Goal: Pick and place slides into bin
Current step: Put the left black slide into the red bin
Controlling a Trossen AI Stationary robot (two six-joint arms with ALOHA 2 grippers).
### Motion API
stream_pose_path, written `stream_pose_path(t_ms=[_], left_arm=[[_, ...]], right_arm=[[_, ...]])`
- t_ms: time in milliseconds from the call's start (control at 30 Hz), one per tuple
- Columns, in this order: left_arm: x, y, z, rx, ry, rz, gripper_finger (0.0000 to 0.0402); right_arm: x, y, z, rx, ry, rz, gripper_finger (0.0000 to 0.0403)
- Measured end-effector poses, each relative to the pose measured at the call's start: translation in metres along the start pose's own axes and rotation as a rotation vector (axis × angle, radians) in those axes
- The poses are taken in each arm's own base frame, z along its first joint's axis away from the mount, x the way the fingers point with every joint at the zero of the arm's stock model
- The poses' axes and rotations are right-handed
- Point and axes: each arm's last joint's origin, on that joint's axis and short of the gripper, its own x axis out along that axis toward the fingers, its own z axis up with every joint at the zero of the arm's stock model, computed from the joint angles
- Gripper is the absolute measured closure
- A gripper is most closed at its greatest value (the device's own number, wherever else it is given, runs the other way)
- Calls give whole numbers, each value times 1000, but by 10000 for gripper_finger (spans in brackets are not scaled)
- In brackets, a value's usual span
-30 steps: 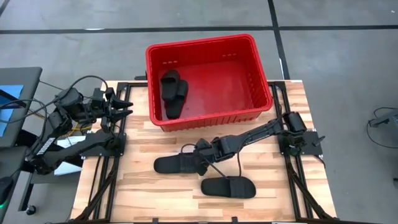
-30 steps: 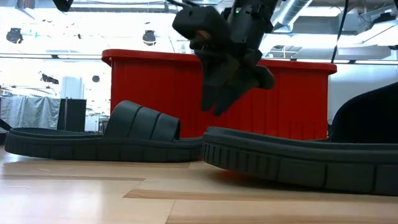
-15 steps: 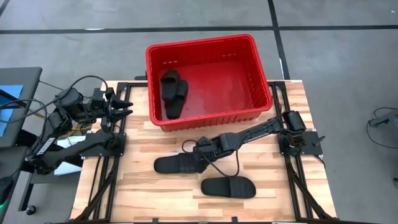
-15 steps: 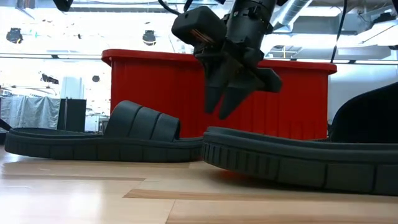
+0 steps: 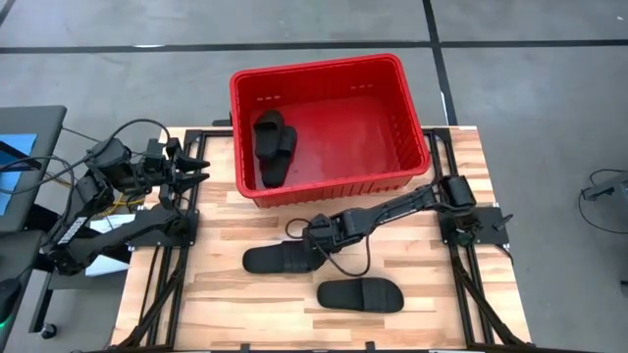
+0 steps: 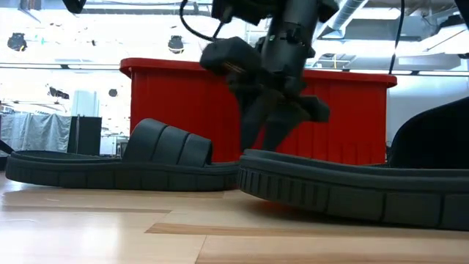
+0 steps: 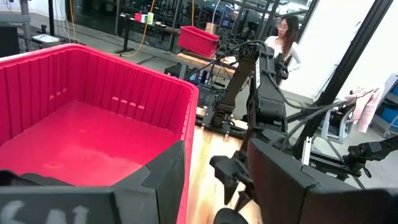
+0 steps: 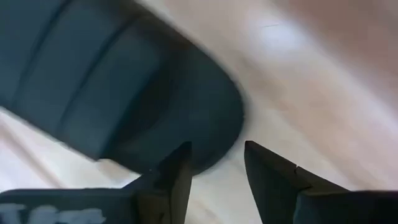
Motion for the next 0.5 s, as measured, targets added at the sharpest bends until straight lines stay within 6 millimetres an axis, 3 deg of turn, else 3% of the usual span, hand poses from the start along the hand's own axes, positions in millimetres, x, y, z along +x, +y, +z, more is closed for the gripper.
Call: stream_pose_path(t_ms=[300,500], left_arm=[[0,0,0,-2,0,1,237],[0,0,0,-3,0,1,237]], right_arm=[[44,2,-4,0,104,22,212],[49,2,-5,-23,90,6,211]])
